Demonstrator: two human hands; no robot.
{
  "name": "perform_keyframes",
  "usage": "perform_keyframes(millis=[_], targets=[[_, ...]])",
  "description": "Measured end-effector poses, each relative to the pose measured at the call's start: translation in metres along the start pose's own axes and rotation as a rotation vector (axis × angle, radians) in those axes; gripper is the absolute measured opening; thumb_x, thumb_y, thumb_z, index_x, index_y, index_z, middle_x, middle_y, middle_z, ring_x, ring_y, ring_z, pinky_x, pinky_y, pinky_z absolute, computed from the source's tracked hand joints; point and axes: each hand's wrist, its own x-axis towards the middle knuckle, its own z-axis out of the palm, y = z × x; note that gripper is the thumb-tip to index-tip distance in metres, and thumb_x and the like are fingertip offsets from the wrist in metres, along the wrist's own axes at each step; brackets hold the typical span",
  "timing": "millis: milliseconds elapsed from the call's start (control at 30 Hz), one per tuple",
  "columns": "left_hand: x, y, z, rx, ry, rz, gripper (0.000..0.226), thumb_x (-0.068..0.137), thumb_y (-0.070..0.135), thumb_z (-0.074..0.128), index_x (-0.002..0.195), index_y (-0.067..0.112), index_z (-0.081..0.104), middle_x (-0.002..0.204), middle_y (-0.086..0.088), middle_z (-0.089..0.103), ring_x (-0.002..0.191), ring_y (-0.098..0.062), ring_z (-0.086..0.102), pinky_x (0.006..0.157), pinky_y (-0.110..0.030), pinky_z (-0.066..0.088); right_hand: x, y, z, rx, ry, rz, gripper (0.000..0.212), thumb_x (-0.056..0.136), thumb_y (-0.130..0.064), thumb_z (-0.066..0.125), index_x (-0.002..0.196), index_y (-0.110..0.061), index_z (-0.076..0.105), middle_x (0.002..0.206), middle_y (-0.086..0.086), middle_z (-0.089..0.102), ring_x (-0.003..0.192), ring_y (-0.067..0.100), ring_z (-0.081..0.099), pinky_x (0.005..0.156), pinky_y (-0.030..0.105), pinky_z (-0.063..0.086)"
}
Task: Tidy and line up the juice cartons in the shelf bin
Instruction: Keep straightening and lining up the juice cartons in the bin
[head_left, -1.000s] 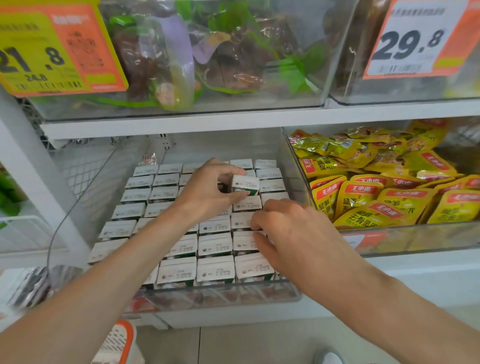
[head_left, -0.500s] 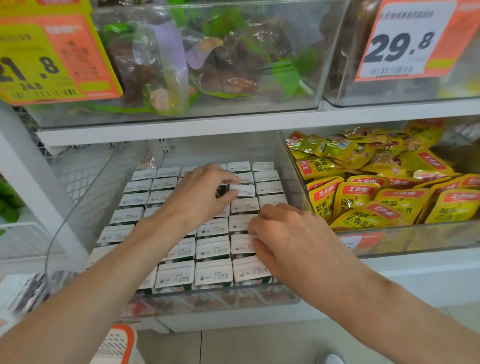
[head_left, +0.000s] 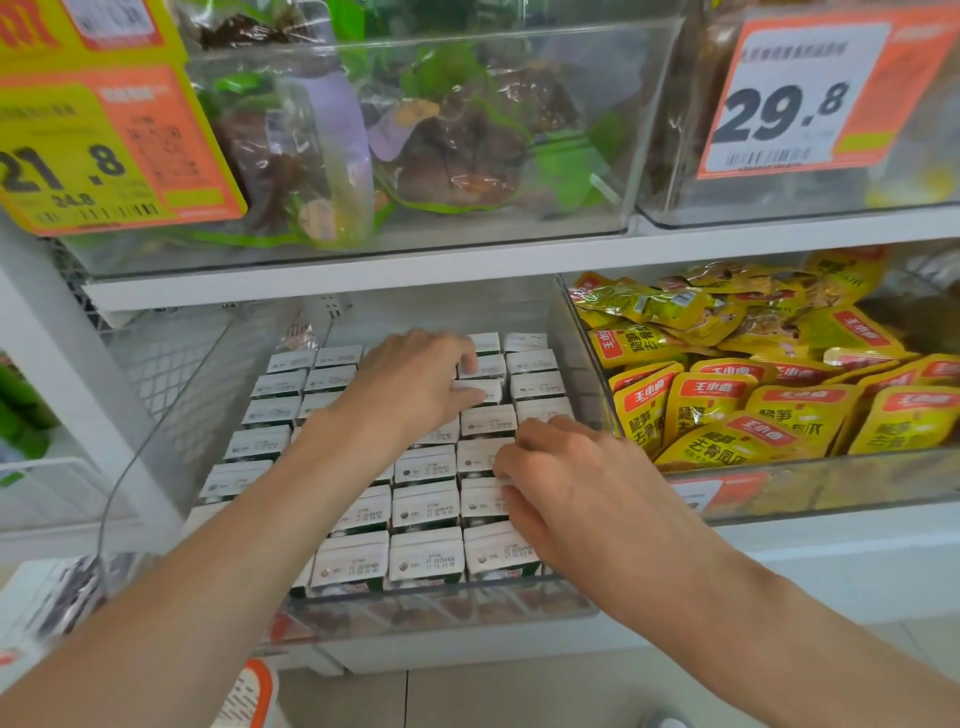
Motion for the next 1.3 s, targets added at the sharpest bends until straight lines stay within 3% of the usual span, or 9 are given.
perform_keyframes(millis=[167, 300, 433, 633, 733, 767, 833, 1000, 1300], targets=[[-0.005, -0.003, 0.010, -0.087, -0.024, -0.001, 0.040, 0.096, 0.057, 0.066, 0.131, 0.039, 0.060, 0.103, 0.000, 0.073, 0.102, -0.025, 0.067, 0.092, -0.039, 0.051, 0.001, -0.001, 0.000, -0.019, 0.013, 0.001, 0.006, 0.097, -0.017, 0.063, 0.099, -0.019, 0.068, 0.098, 0.000, 0.064, 0.092, 0.025, 0.064, 0.060, 0.035, 0.038], [-0.012, -0.003, 0.021, -0.201, 0.072, 0.007, 0.029, 0.093, 0.061, 0.066, 0.112, 0.039, 0.062, 0.060, 0.006, 0.063, 0.055, -0.011, 0.055, 0.063, -0.032, 0.046, 0.002, -0.001, 0.001, -0.011, 0.008, -0.004, 0.008, 0.100, -0.019, 0.060, 0.103, -0.021, 0.067, 0.103, -0.001, 0.063, 0.097, 0.025, 0.063, 0.062, 0.035, 0.040], [-0.013, -0.003, 0.021, -0.220, 0.050, -0.006, 0.024, 0.095, 0.060, 0.065, 0.106, 0.039, 0.061, 0.055, 0.004, 0.061, 0.047, -0.012, 0.053, 0.053, -0.028, 0.041, 0.003, -0.001, 0.002, -0.010, 0.027, -0.011, 0.012, 0.103, -0.021, 0.054, 0.108, -0.021, 0.065, 0.107, -0.001, 0.061, 0.102, 0.025, 0.061, 0.066, 0.036, 0.040], [-0.003, 0.016, 0.011, -0.187, 0.181, 0.128, 0.026, 0.092, 0.052, 0.074, 0.113, 0.036, 0.071, 0.095, 0.011, 0.069, 0.089, -0.012, 0.064, 0.080, -0.031, 0.050, 0.002, -0.001, 0.004, -0.020, 0.045, -0.005, 0.014, 0.104, -0.021, 0.051, 0.109, -0.022, 0.063, 0.109, -0.002, 0.060, 0.105, 0.025, 0.059, 0.067, 0.036, 0.040], [0.013, 0.034, 0.014, -0.206, 0.050, 0.187, 0.038, 0.090, 0.046, 0.078, 0.125, 0.032, 0.072, 0.111, 0.011, 0.068, 0.106, -0.012, 0.065, 0.081, -0.026, 0.040, 0.002, -0.004, 0.000, -0.057, 0.063, -0.004, 0.003, 0.089, -0.017, 0.073, 0.090, -0.018, 0.069, 0.090, 0.002, 0.066, 0.086, 0.027, 0.066, 0.056, 0.034, 0.037], [0.018, 0.037, 0.014, -0.171, 0.034, 0.208, 0.037, 0.092, 0.043, 0.078, 0.125, 0.030, 0.072, 0.112, 0.010, 0.068, 0.108, -0.014, 0.066, 0.080, -0.025, 0.037, 0.001, -0.004, 0.001, -0.053, 0.088, 0.014, 0.013, 0.080, -0.015, 0.082, 0.081, -0.017, 0.070, 0.081, 0.001, 0.065, 0.076, 0.026, 0.067, 0.050, 0.031, 0.034], [0.027, 0.038, 0.013, -0.098, 0.003, 0.254, 0.034, 0.094, 0.039, 0.077, 0.126, 0.028, 0.072, 0.118, 0.007, 0.070, 0.108, -0.016, 0.065, 0.080, -0.025, 0.036, 0.000, -0.003, 0.003, -0.065, 0.105, 0.023, 0.024, 0.066, -0.013, 0.092, 0.073, -0.018, 0.069, 0.071, 0.000, 0.063, 0.065, 0.024, 0.065, 0.046, 0.027, 0.031], [0.047, 0.045, 0.001, 0.020, -0.175, 0.300, 0.037, 0.091, 0.032, 0.081, 0.124, 0.019, 0.071, 0.118, 0.001, 0.073, 0.104, -0.020, 0.066, 0.088, -0.031, 0.052, -0.002, -0.003, 0.006, -0.073, 0.124, 0.018, 0.026, 0.064, -0.016, 0.093, 0.074, -0.020, 0.069, 0.072, -0.002, 0.063, 0.066, 0.022, 0.064, 0.043, 0.030, 0.039], [0.065, 0.046, -0.005, -0.065, -0.288, 0.298, 0.034, 0.083, 0.034, 0.087, 0.111, 0.020, 0.075, 0.097, 0.010, 0.070, 0.076, -0.002, 0.059, 0.061, -0.013, 0.039, -0.002, -0.002, 0.006, -0.092, 0.095, 0.019, 0.033, 0.057, -0.018, 0.096, 0.076, -0.021, 0.069, 0.074, -0.003, 0.064, 0.068, 0.020, 0.065, 0.046, 0.027, 0.035]])
